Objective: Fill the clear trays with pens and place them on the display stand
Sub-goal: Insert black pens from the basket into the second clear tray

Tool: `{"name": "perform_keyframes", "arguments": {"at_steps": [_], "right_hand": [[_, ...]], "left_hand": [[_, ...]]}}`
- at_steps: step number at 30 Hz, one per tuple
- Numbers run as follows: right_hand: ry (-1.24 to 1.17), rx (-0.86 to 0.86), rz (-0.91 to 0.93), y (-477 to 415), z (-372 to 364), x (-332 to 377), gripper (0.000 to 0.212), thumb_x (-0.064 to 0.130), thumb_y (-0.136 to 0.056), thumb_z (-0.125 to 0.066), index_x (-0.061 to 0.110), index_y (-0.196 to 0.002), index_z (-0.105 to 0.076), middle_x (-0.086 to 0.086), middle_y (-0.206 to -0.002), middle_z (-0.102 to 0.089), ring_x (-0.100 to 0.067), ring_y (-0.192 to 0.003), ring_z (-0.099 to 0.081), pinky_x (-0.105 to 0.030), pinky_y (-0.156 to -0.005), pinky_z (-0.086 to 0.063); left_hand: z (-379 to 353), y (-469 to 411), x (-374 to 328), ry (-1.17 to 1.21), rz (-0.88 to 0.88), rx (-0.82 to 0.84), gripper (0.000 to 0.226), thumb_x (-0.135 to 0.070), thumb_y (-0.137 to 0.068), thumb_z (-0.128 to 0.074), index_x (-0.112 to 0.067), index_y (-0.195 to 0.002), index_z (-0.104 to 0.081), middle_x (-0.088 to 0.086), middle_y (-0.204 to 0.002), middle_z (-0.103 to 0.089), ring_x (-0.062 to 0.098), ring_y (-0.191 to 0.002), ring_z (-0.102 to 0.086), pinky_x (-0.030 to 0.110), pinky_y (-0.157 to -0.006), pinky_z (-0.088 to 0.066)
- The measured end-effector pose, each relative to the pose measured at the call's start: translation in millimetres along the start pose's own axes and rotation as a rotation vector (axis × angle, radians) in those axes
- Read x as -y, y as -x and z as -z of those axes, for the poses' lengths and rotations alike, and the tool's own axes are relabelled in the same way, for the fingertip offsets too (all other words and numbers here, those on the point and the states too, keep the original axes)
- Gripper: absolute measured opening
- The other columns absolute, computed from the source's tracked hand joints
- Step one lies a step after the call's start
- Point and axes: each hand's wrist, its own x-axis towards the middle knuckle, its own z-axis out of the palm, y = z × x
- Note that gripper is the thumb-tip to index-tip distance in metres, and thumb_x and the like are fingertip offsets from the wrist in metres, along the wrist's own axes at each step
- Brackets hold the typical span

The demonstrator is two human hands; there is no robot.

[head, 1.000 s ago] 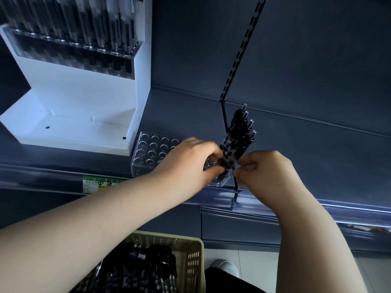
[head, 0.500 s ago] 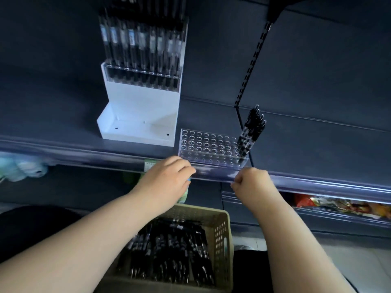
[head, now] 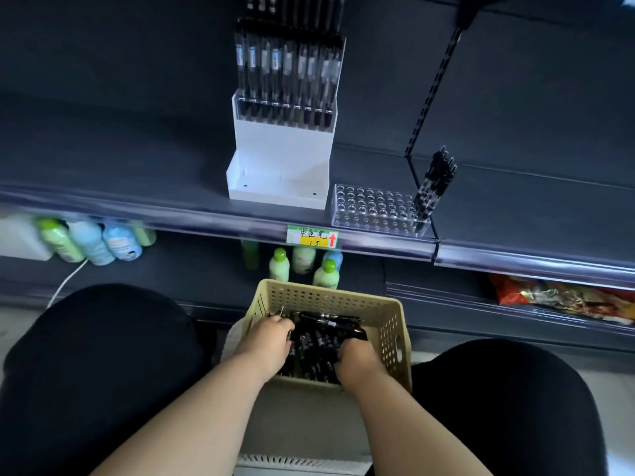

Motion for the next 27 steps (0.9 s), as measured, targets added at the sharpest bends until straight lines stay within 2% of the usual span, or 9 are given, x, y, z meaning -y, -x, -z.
{"name": "perform_keyframes", "arguments": {"at_steps": [7,9,13,16,19,22,25,27], "right_hand": [[-0.071,-0.024,-0.008,-13.0,3.2,-0.3,0.016,0.018,-0.09,-0.054,0.011,-0.098,-0.065,-0.009,-0.102,-0.065,-0.026,-0.095,-0.06,-0.026,-0.078,-0.048],[-0.092,-0.024,-0.008,-17.4,1.4,1.3,0.017,0.025,-0.089,-0.056,0.013,-0.096,-0.066,-0.007,-0.1,-0.065,-0.025,-0.094,-0.06,-0.027,-0.079,-0.049],[-0.067,-0.007,-0.015,-28.2,-5.6,6.9,0.027,0.038,-0.089,-0.056,0.018,-0.104,-0.065,-0.004,-0.105,-0.065,-0.024,-0.097,-0.06,-0.029,-0.08,-0.048],[-0.022,0.011,-0.029,-39.5,-8.6,12.1,0.033,0.044,-0.088,-0.055,0.018,-0.106,-0.063,-0.004,-0.107,-0.064,-0.024,-0.099,-0.06,-0.031,-0.081,-0.049],[-0.045,0.058,-0.074,-51.0,-12.9,17.0,0.037,0.048,-0.085,-0.058,0.015,-0.1,-0.065,-0.006,-0.104,-0.066,-0.025,-0.097,-0.061,-0.028,-0.073,-0.046],[-0.076,0.107,-0.108,-62.6,-15.9,19.3,0.035,0.046,-0.083,-0.061,0.014,-0.095,-0.065,-0.007,-0.102,-0.067,-0.025,-0.093,-0.062,-0.026,-0.07,-0.044],[-0.104,0.144,-0.1,-71.4,-17.1,20.4,0.034,0.044,-0.083,-0.058,0.014,-0.098,-0.064,-0.009,-0.105,-0.066,-0.026,-0.097,-0.062,-0.027,-0.076,-0.046],[-0.1,0.169,-0.093,-74.4,-17.2,21.2,0.03,0.043,-0.084,-0.056,0.014,-0.09,-0.061,-0.009,-0.101,-0.066,-0.025,-0.092,-0.061,-0.026,-0.071,-0.043]], "left_hand": [[-14.3,-9.8,2.5,0.114,0.119,0.123,0.029,-0.025,-0.094,-0.051,-0.023,-0.122,-0.058,0.0,-0.126,-0.056,0.02,-0.113,-0.054,0.027,-0.094,-0.041],[-18.3,-15.8,-0.8,0.186,0.176,0.141,0.024,-0.027,-0.092,-0.054,-0.021,-0.114,-0.063,0.002,-0.117,-0.062,0.021,-0.106,-0.058,0.026,-0.089,-0.045],[-32.5,-29.1,-9.3,0.271,0.284,0.184,0.021,-0.029,-0.092,-0.053,-0.017,-0.1,-0.068,0.005,-0.104,-0.068,0.023,-0.096,-0.062,0.024,-0.077,-0.045],[-44.0,-39.7,-12.5,0.258,0.367,0.241,0.031,-0.037,-0.093,-0.049,-0.013,-0.103,-0.067,0.007,-0.105,-0.068,0.026,-0.098,-0.063,0.028,-0.078,-0.047],[-50.9,-49.4,-14.8,0.223,0.431,0.282,0.035,-0.037,-0.094,-0.047,-0.01,-0.106,-0.065,0.01,-0.111,-0.066,0.028,-0.102,-0.062,0.03,-0.078,-0.046],[-51.9,-58.0,-18.7,0.174,0.456,0.324,0.034,-0.033,-0.096,-0.044,-0.008,-0.11,-0.063,0.012,-0.116,-0.064,0.029,-0.106,-0.06,0.03,-0.077,-0.043],[-50.3,-63.6,-21.0,0.198,0.475,0.374,0.041,-0.04,-0.095,-0.042,-0.008,-0.108,-0.064,0.012,-0.116,-0.064,0.029,-0.106,-0.06,0.028,-0.076,-0.041],[-49.9,-65.6,-20.6,0.244,0.508,0.394,0.043,-0.045,-0.092,-0.045,-0.01,-0.109,-0.063,0.011,-0.116,-0.064,0.028,-0.106,-0.06,0.027,-0.074,-0.039]]}}
